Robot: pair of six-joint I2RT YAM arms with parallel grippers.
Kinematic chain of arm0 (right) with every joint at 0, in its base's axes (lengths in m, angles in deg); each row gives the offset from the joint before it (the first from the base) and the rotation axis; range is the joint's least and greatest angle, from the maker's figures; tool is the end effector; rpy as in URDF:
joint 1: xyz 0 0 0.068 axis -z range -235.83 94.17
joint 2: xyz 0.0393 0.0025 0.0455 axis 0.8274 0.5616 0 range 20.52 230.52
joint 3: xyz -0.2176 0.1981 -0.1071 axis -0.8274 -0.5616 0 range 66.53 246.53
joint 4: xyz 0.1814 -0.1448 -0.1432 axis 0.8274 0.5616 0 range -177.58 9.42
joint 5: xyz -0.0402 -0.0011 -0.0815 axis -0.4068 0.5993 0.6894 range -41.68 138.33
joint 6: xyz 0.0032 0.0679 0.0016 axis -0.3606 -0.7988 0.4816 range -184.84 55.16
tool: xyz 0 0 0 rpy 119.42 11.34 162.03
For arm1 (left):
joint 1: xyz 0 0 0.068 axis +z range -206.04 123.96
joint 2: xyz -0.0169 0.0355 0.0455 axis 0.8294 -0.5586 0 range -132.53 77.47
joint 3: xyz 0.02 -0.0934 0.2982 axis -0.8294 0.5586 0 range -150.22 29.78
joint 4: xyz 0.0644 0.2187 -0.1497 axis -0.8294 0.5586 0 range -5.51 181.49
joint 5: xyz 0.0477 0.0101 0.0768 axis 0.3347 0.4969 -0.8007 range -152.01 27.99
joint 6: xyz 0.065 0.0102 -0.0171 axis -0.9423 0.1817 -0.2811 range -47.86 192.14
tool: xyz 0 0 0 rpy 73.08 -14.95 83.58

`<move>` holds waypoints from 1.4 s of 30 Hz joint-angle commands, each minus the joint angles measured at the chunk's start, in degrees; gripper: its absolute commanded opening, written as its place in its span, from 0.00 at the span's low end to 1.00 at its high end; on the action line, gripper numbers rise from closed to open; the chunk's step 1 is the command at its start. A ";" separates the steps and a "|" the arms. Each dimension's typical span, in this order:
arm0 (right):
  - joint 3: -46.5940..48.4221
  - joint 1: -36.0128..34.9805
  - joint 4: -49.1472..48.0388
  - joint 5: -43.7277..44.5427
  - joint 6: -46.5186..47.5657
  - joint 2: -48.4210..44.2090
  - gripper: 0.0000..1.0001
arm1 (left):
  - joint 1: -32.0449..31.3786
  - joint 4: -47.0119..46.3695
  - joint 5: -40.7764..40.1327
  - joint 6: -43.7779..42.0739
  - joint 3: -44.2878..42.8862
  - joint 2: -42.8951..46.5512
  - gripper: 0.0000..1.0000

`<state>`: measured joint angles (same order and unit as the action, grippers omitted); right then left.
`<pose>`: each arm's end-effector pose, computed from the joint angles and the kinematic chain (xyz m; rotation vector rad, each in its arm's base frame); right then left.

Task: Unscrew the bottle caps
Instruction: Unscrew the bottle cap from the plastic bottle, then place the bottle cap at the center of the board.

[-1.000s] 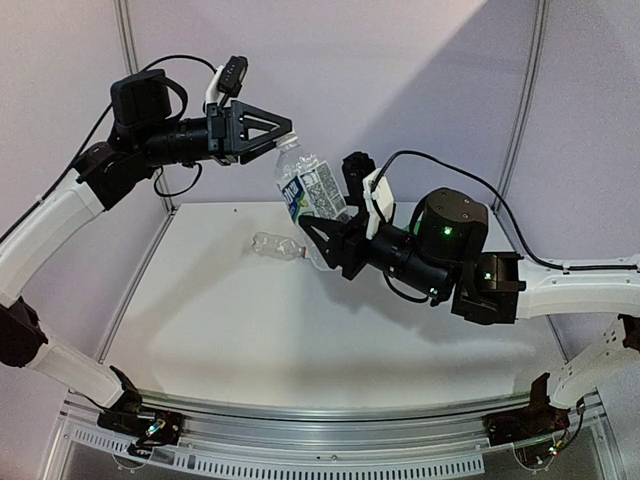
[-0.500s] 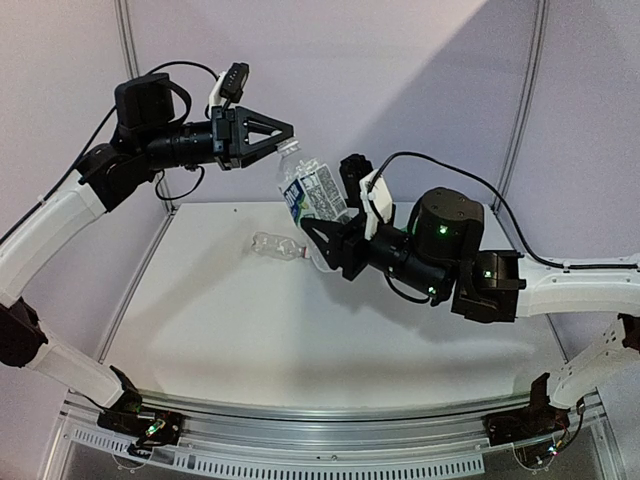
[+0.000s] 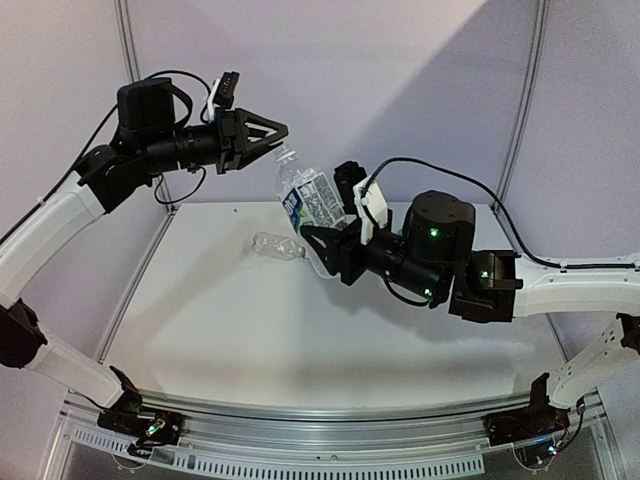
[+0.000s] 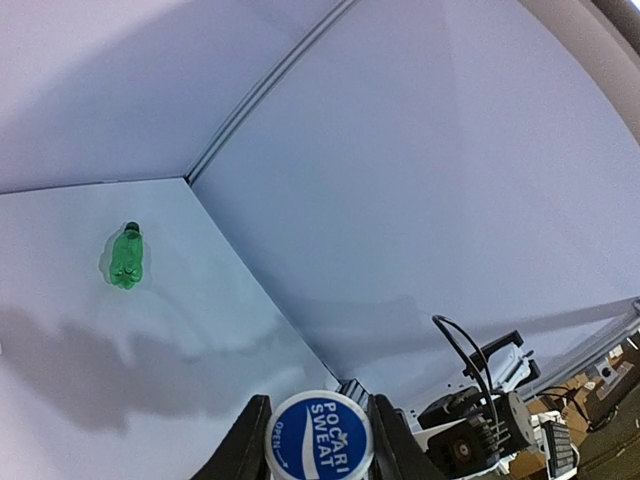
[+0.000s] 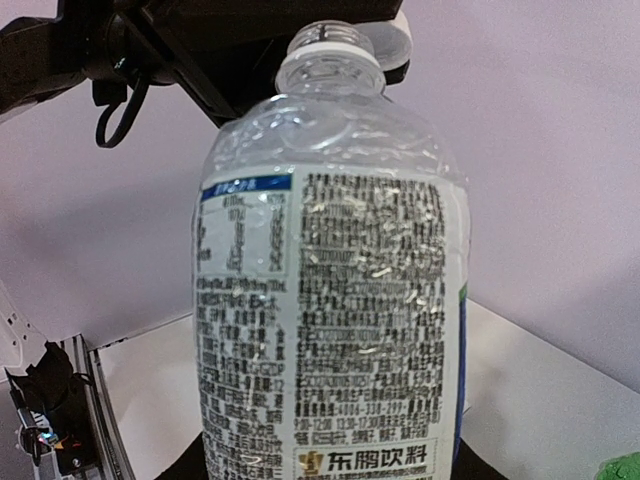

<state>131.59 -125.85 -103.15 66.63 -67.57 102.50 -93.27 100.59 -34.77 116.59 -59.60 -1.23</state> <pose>0.1414 0.3386 0.3957 -0.6861 1.4917 0.7292 0.2425 -0.2158 0.5081 0.2883 1.8570 -1.4281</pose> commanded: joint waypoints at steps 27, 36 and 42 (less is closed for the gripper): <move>-2.10 -0.05 2.38 2.85 -2.20 -3.55 0.00 | 7.78 28.02 -10.57 -6.66 14.11 11.72 0.26; -2.56 -0.03 2.98 3.47 -2.17 -4.17 0.00 | 9.50 31.04 -7.68 -8.89 21.95 6.99 0.27; -3.07 -0.11 3.17 4.27 -2.38 -4.95 0.00 | 10.66 29.13 -6.30 -10.58 27.27 2.80 0.27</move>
<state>129.44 -125.85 -100.68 69.27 -69.12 99.44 -83.74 129.37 -42.64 108.24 -35.21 4.13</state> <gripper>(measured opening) 0.512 0.302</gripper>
